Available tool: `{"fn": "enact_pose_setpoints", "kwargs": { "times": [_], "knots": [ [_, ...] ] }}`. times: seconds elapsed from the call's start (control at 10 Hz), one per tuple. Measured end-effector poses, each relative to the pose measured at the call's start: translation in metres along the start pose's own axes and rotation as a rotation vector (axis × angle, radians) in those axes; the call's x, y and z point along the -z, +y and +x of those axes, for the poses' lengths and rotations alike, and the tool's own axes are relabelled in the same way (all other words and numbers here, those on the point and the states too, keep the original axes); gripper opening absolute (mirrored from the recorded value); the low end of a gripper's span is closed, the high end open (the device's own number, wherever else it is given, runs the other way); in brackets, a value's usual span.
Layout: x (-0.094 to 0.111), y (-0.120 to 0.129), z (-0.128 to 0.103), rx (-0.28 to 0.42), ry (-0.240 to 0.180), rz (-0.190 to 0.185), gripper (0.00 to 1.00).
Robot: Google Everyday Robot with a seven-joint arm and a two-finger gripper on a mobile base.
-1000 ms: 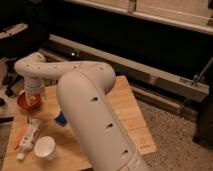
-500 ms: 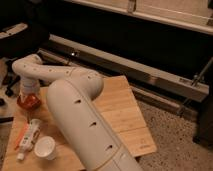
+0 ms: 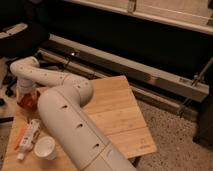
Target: Drag the ceramic bowl in a circle
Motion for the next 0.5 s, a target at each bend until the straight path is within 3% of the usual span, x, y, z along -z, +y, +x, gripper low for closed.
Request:
{"fn": "enact_pose_setpoints", "kwargs": {
  "times": [0.2, 0.5],
  "knots": [
    [0.023, -0.015, -0.012, -0.018, -0.029, 0.033, 0.65],
    [0.093, -0.052, -0.011, -0.081, -0.061, 0.138, 0.65]
  ]
}}
